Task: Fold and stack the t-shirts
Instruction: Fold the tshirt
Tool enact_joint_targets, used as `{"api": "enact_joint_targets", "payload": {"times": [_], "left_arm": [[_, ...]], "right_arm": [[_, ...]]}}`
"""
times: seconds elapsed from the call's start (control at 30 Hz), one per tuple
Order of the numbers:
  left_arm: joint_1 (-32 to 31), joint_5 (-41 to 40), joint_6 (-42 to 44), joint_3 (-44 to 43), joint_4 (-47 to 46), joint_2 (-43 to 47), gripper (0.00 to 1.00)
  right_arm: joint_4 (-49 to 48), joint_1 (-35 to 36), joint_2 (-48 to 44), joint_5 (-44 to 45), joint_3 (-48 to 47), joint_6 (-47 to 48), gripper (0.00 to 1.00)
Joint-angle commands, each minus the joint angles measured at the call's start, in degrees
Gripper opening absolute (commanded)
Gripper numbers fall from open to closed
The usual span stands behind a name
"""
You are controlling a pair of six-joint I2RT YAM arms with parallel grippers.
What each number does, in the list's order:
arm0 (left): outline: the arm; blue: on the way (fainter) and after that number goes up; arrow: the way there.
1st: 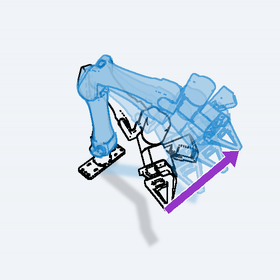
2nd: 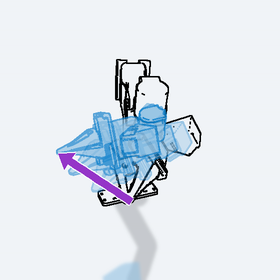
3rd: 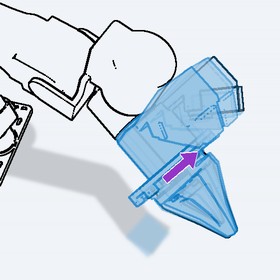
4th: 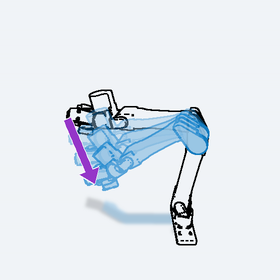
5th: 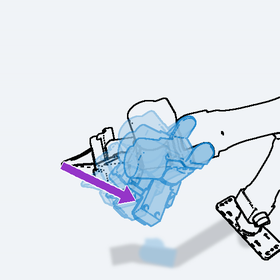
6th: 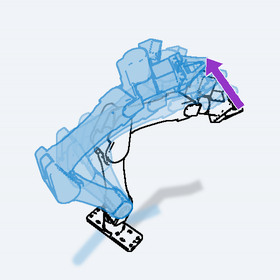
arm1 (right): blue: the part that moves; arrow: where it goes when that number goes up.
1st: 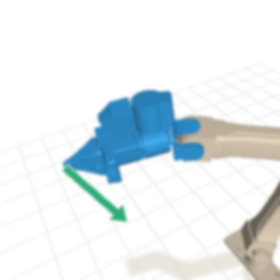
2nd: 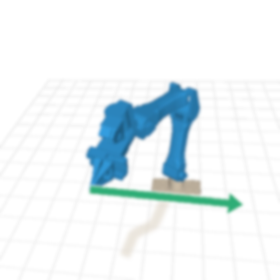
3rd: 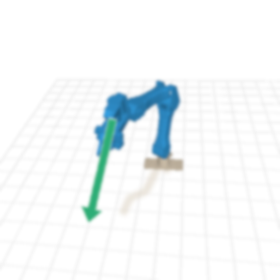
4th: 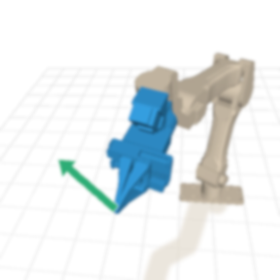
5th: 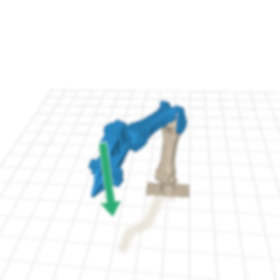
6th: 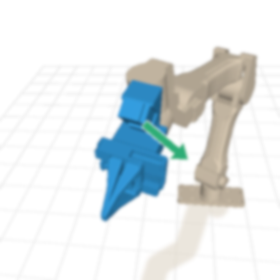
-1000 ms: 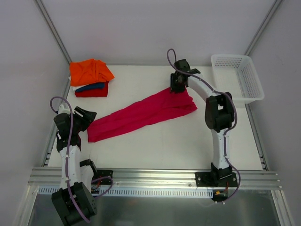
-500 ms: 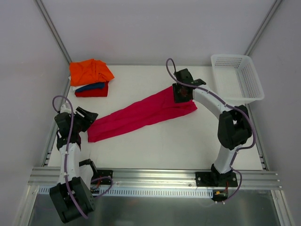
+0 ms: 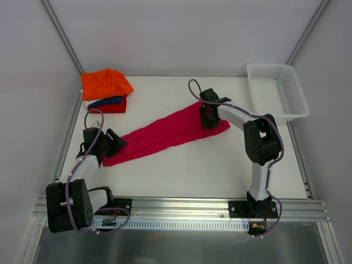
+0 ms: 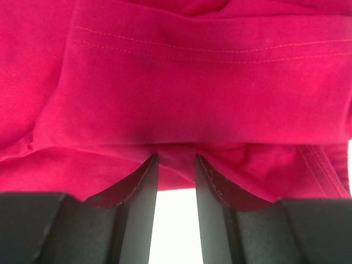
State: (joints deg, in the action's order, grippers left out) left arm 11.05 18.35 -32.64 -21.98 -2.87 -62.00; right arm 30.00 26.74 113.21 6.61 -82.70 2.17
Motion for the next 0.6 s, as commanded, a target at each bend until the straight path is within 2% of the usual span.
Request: {"api": "enact_joint_targets", "payload": {"times": [0.0, 0.3, 0.57], "left_arm": [[-1.99, -2.96, 2.67, -2.02, -1.78, -2.86, 0.58], [-4.10, -2.18, 4.43, -2.90, -1.52, -9.10, 0.58], [-6.65, -2.09, 3.64, -2.46, 0.23, -6.65, 0.58]], "right_arm": [[-0.56, 0.15, 1.22, -0.37, -2.91, 0.81, 0.36], [0.32, -0.02, 5.44, -1.07, -5.80, 0.29, 0.36], [0.68, -1.25, 9.22, -2.22, -10.55, 0.11, 0.36]]}}
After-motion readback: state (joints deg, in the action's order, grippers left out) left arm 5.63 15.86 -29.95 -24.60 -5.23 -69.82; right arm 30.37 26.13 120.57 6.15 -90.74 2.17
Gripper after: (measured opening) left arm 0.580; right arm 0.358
